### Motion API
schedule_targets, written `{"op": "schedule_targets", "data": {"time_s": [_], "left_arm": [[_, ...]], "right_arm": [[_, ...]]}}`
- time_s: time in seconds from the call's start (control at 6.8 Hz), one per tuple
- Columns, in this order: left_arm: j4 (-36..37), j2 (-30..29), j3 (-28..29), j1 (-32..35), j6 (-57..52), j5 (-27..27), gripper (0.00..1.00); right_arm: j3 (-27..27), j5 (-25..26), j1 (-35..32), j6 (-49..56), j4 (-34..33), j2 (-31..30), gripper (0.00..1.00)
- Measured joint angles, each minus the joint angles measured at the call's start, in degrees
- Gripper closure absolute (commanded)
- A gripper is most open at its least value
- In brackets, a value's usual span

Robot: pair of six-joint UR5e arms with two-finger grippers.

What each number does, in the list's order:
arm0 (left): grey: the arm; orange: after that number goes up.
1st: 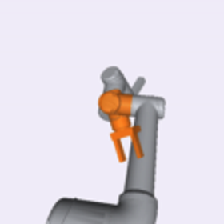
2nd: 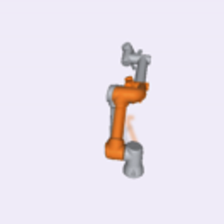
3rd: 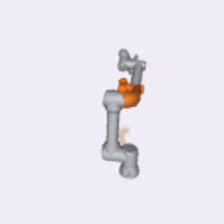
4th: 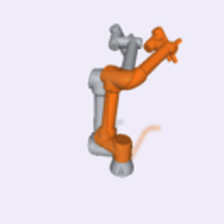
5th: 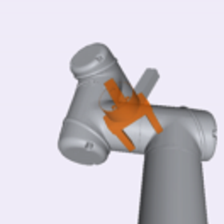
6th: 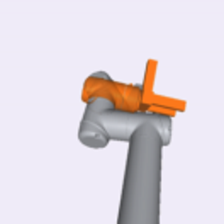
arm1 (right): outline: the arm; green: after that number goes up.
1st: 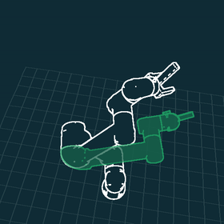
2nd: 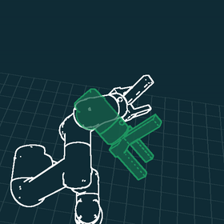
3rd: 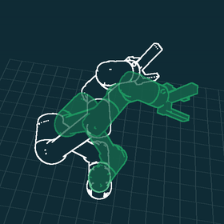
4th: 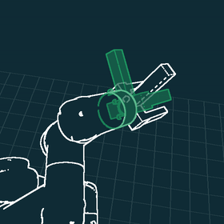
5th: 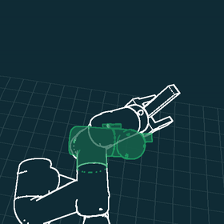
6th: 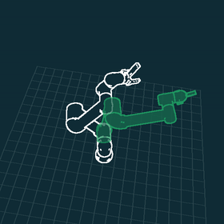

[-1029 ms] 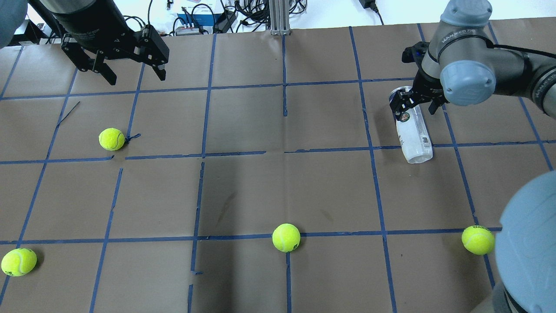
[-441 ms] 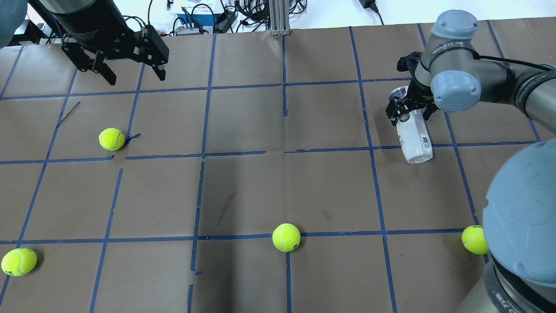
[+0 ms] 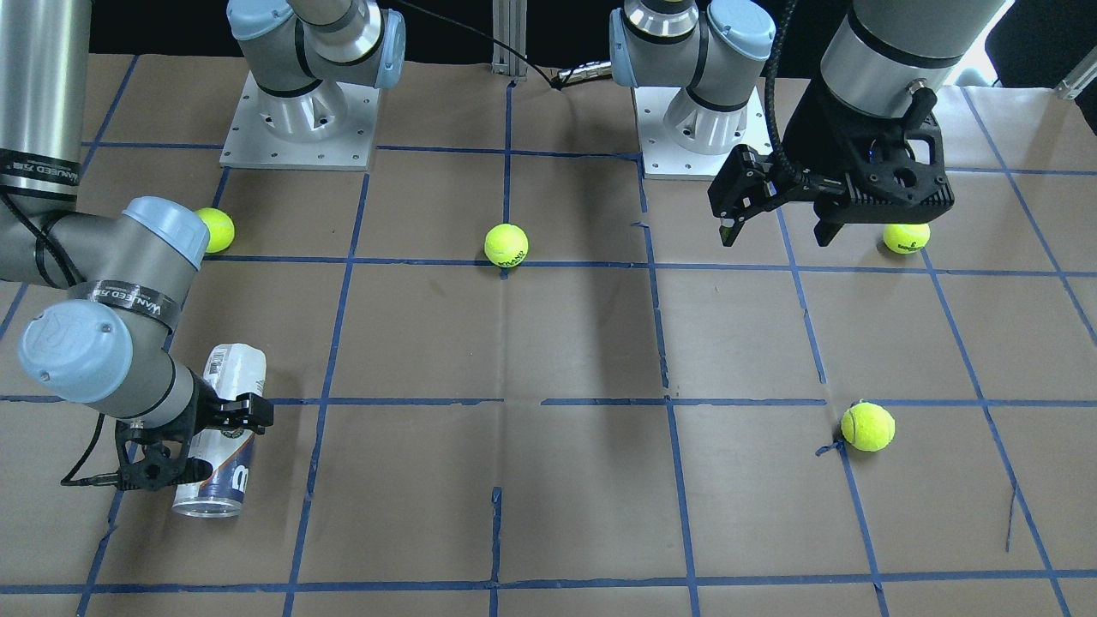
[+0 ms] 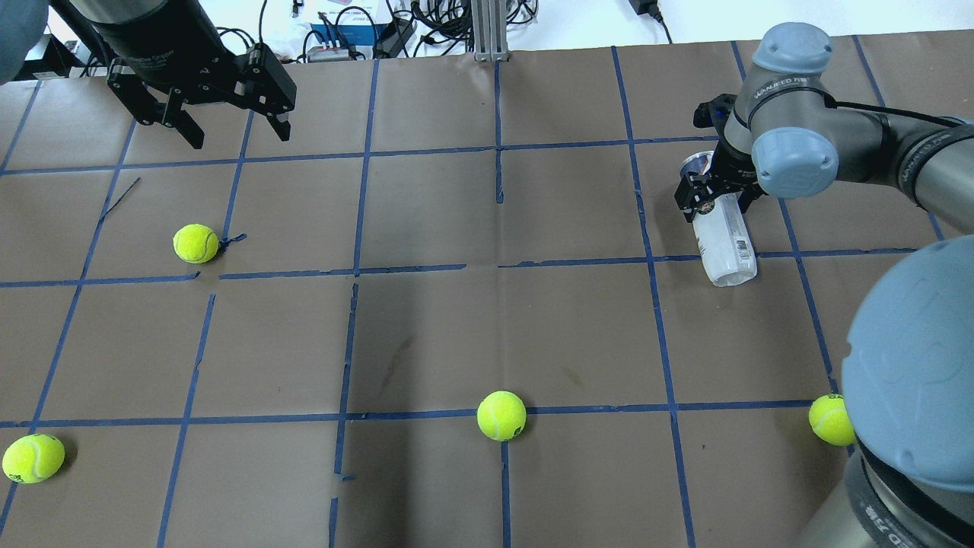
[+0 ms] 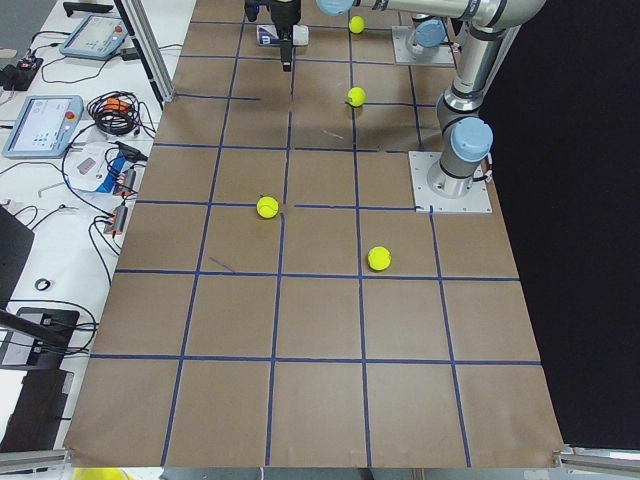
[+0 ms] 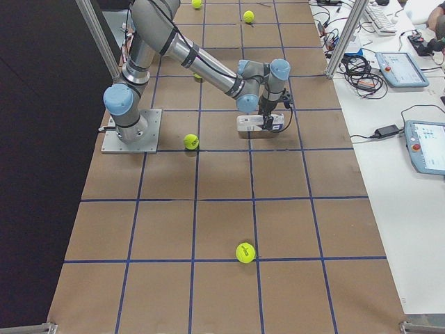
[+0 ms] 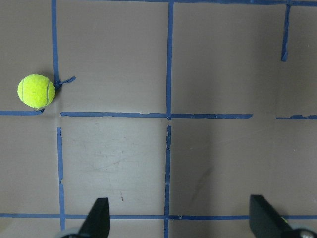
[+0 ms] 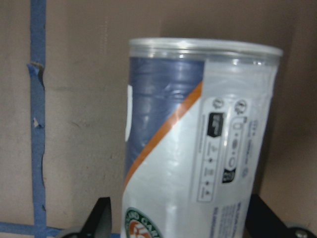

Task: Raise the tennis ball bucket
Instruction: 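Lower the right gripper onto the lying tennis ball can and grasp it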

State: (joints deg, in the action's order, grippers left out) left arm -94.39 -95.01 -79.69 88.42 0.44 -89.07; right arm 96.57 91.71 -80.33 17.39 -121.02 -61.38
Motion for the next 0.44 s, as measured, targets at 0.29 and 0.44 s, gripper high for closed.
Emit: {"op": "schedule_targets", "data": {"time_s": [0.29, 0.44], "left_arm": [[0.0, 0.02, 0.03, -0.13, -0.02, 0.12, 0.0], [-0.02, 0.06, 0.08, -0.26, -0.06, 0.17, 0.0]], "right_arm": [[-0.49, 0.3, 0.0, 0.81, 0.11, -0.23, 0.28], [-1.17, 0.49, -0.14, 0.98, 0.4, -0.65, 0.26]]}}
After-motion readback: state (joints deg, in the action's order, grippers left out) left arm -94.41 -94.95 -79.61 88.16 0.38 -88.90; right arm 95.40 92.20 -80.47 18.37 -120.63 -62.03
